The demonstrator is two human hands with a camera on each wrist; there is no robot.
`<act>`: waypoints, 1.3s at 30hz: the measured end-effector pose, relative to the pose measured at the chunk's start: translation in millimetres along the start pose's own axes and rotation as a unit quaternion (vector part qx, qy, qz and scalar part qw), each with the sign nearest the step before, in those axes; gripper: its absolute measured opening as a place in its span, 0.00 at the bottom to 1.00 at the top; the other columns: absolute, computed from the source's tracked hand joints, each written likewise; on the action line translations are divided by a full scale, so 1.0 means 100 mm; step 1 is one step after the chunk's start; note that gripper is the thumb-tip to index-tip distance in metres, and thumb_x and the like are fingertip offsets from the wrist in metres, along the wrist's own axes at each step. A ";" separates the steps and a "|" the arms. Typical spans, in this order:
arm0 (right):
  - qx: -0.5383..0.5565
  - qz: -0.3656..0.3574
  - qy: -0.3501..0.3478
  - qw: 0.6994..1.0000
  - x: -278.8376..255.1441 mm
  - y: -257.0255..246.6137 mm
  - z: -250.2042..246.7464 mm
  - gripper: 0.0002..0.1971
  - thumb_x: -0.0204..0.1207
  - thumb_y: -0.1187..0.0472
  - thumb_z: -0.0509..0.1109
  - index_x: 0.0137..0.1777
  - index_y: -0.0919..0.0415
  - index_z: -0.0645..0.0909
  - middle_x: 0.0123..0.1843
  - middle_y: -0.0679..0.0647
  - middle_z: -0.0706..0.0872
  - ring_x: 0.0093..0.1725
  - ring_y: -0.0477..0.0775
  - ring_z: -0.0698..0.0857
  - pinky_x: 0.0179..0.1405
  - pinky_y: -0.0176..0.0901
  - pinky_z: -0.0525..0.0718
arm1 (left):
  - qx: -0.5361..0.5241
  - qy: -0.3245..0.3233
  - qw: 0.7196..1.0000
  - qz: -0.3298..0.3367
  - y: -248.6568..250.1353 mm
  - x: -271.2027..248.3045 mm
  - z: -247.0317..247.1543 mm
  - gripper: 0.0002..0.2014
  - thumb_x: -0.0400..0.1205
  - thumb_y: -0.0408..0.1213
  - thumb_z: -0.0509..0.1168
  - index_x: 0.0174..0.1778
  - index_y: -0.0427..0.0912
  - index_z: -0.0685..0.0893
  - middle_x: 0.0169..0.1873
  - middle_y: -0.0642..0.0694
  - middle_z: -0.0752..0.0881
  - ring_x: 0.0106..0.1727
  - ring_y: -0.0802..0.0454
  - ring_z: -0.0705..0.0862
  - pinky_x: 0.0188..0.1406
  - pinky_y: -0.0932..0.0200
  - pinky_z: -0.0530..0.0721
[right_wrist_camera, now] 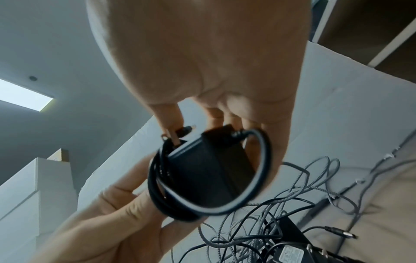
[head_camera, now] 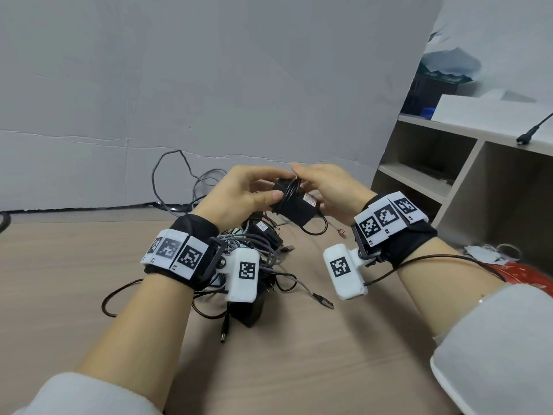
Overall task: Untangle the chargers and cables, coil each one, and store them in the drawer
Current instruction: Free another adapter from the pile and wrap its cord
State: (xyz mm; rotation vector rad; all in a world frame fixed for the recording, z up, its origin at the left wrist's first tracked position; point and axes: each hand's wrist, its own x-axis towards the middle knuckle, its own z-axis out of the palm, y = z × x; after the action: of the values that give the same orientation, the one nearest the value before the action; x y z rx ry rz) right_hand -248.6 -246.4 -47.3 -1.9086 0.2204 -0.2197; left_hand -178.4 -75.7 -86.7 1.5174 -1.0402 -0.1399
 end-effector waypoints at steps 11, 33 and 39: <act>0.048 -0.039 0.023 0.998 -0.16 0.14 -0.25 0.09 0.84 0.51 0.69 0.53 0.56 0.83 0.45 0.55 0.90 0.40 0.55 0.89 0.39 0.52 0.89 | -0.113 0.025 0.993 -0.019 -0.08 0.12 0.27 0.18 0.87 0.29 0.65 0.73 0.43 0.82 0.70 0.44 0.85 0.71 0.49 0.84 0.70 0.50 0.83; -0.316 0.003 0.068 0.946 -1.79 1.09 -1.87 0.32 0.65 0.48 0.85 0.67 0.47 0.75 0.60 0.43 0.82 0.53 0.46 0.86 0.39 0.38 0.86 | -0.122 -0.196 0.933 -0.276 0.37 0.35 2.51 0.04 0.82 0.27 0.71 0.45 0.33 0.81 0.51 0.29 0.89 0.48 0.36 0.92 0.55 0.36 0.90; -0.291 0.064 0.089 0.950 -2.70 1.41 -2.59 0.25 0.68 0.53 0.85 0.63 0.43 0.81 0.57 0.39 0.85 0.55 0.36 0.84 0.49 0.25 0.80 | -0.077 -0.309 0.910 -0.265 0.53 0.28 3.53 0.22 0.81 0.47 0.73 0.62 0.33 0.85 0.53 0.38 0.92 0.57 0.39 0.91 0.61 0.40 0.89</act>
State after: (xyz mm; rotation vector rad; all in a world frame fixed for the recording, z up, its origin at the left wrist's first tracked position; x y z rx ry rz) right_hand -582.0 -458.4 -104.6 -2.4491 0.5796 -0.2584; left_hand -408.6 -347.0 -122.1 1.6128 -1.0347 -1.1211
